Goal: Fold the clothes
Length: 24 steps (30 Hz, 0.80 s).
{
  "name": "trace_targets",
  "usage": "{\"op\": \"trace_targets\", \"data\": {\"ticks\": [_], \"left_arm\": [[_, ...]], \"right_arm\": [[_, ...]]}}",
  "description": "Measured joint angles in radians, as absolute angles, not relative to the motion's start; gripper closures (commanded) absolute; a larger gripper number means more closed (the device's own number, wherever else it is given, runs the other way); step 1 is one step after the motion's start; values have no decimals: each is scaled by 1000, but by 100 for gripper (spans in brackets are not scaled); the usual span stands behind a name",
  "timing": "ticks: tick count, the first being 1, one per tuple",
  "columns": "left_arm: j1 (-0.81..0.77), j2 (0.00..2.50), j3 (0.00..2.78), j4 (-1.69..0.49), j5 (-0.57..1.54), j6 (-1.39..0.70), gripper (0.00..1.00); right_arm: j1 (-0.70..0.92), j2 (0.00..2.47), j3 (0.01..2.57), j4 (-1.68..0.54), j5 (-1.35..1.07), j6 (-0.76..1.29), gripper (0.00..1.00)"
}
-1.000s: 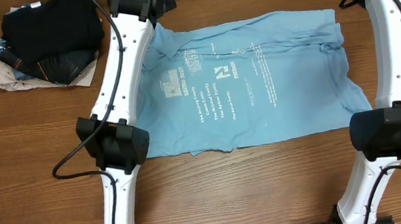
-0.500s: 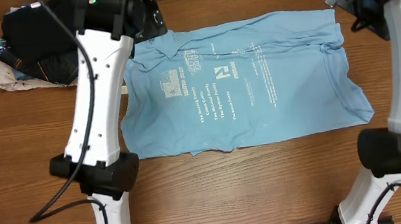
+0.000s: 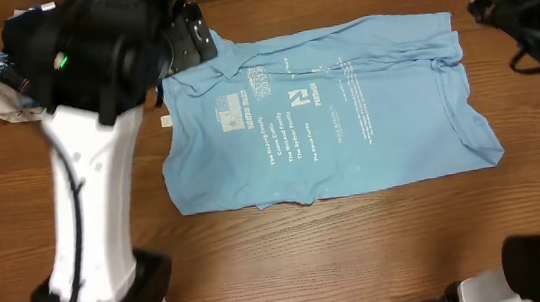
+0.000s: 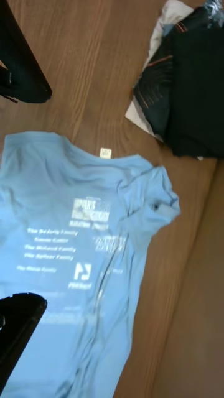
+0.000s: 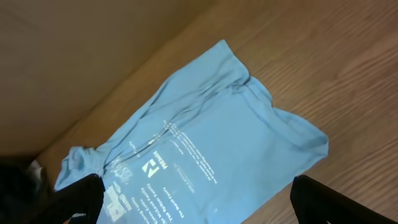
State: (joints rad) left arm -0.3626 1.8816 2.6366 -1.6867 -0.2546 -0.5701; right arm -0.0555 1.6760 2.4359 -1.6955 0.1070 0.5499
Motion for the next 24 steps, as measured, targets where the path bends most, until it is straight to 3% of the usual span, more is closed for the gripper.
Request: {"op": "trace_targets", "data": {"ticks": [9, 15, 20, 24], "left_arm": [[-522, 1649, 2298, -1687, -169, -569, 0], [-696, 1639, 1980, -1675, -128, -616, 0], [-802, 1641, 1709, -1537, -113, -664, 0], [-832, 1643, 1537, -1452, -89, -690, 19]], "right_arm": [[-56, 1585, 2285, -1694, 116, 520, 0], [-59, 1621, 2136, -1645, 123, 523, 0], [-81, 1626, 2069, -1593, 125, 524, 0], [-121, 1628, 2022, -1575, 128, 523, 0]]}}
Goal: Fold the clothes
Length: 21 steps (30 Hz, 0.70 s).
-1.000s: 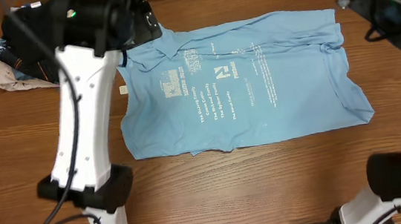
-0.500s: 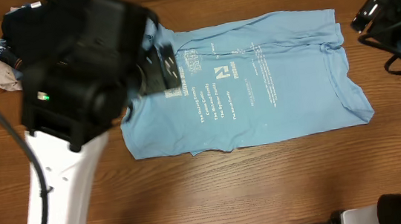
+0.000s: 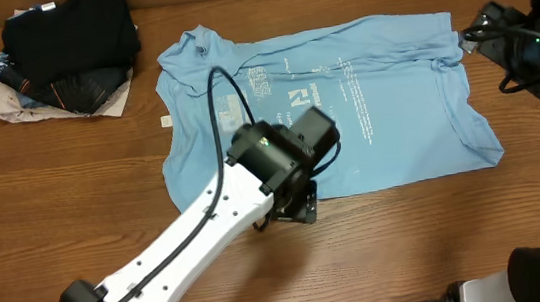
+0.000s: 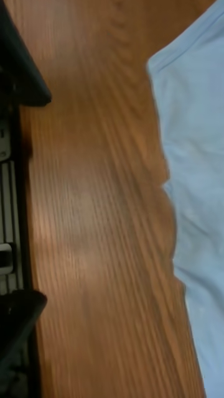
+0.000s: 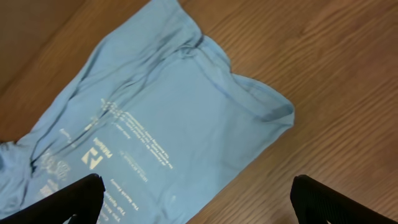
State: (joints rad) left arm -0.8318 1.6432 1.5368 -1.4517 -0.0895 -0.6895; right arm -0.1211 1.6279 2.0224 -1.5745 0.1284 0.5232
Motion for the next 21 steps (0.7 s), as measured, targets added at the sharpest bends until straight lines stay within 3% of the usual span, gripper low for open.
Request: {"op": "trace_targets", "data": {"ticks": [2, 4, 9, 11, 16, 21], "left_arm": [[-829, 1643, 1462, -1390, -86, -702, 23], [-829, 1643, 1390, -1322, -86, -703, 5], [-829, 1643, 1241, -1177, -88, -708, 0], [-829, 1644, 1188, -1132, -89, -708, 1], [-822, 1644, 1093, -1041, -86, -733, 15], [-759, 1644, 1079, -961, -59, -735, 17]], "right_arm": [[-144, 1628, 2003, -1563, 130, 524, 0], [-171, 1629, 1986, -1554, 130, 523, 0], [-232, 1630, 1955, -1531, 127, 524, 0], [-248, 1630, 1944, -1526, 123, 524, 0], [-255, 1630, 1937, -1514, 112, 524, 0], [-255, 1630, 1937, -1507, 108, 524, 0]]}}
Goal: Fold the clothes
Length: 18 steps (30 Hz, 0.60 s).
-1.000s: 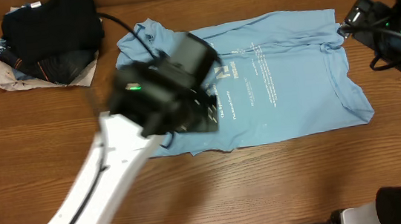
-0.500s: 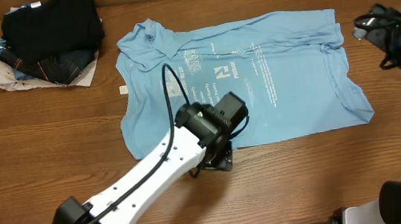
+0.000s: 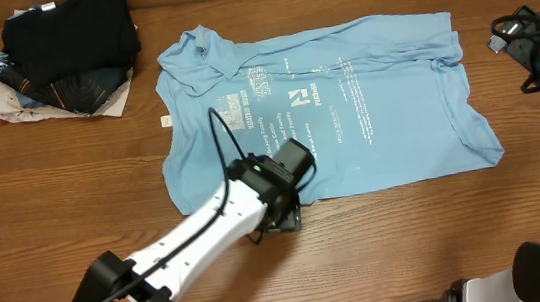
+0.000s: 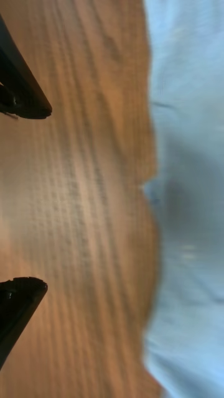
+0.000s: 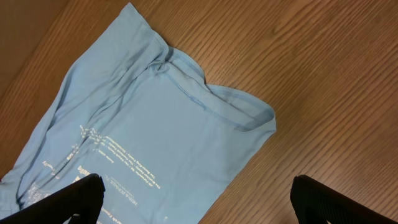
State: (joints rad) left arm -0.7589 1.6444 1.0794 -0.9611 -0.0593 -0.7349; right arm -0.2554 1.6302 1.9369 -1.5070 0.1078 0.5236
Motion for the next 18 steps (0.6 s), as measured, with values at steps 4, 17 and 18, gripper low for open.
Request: {"op": "trace_targets", "data": {"ticks": [4, 17, 18], "left_arm": [[-686, 1645, 1079, -923, -9, -735, 18], [-630, 1775, 1079, -849, 125, -761, 26], [-630, 1785, 1079, -840, 128, -762, 26]], "right_arm": [[-255, 1630, 1937, -1507, 107, 523, 0], [-255, 1630, 1937, -1504, 107, 523, 0], [-255, 1630, 1937, -1504, 107, 523, 0]]}}
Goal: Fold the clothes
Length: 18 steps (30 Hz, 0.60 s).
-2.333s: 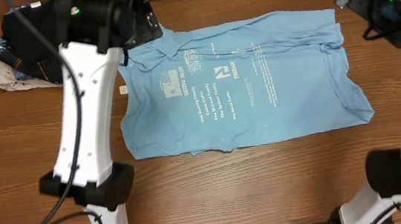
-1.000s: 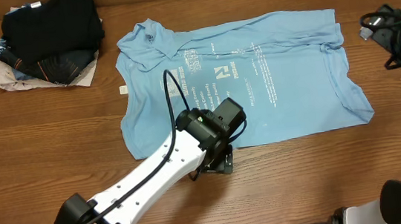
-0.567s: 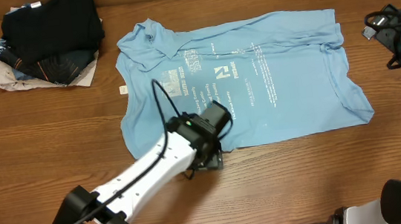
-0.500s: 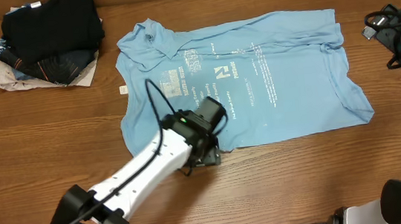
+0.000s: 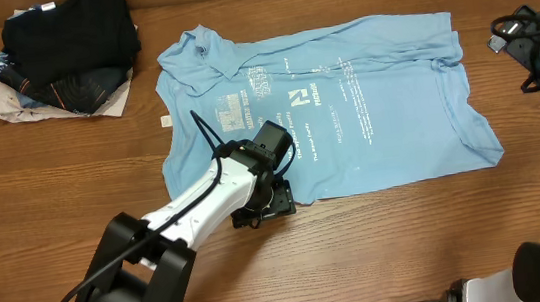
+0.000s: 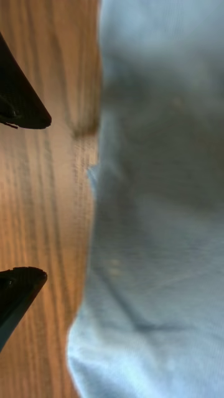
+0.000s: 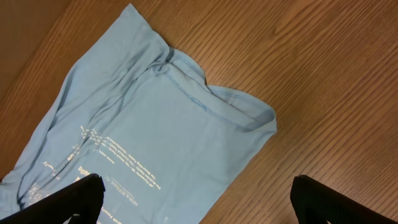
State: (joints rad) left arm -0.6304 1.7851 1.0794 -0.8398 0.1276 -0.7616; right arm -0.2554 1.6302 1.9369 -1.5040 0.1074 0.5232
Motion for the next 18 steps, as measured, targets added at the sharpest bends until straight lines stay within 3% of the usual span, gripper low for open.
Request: {"op": "trace_targets", "data": {"ticks": [18], "left_arm": [[-588, 1833, 1081, -789, 126, -738, 27]], "right_arm": [[-255, 1630, 1937, -1508, 107, 523, 0]]}}
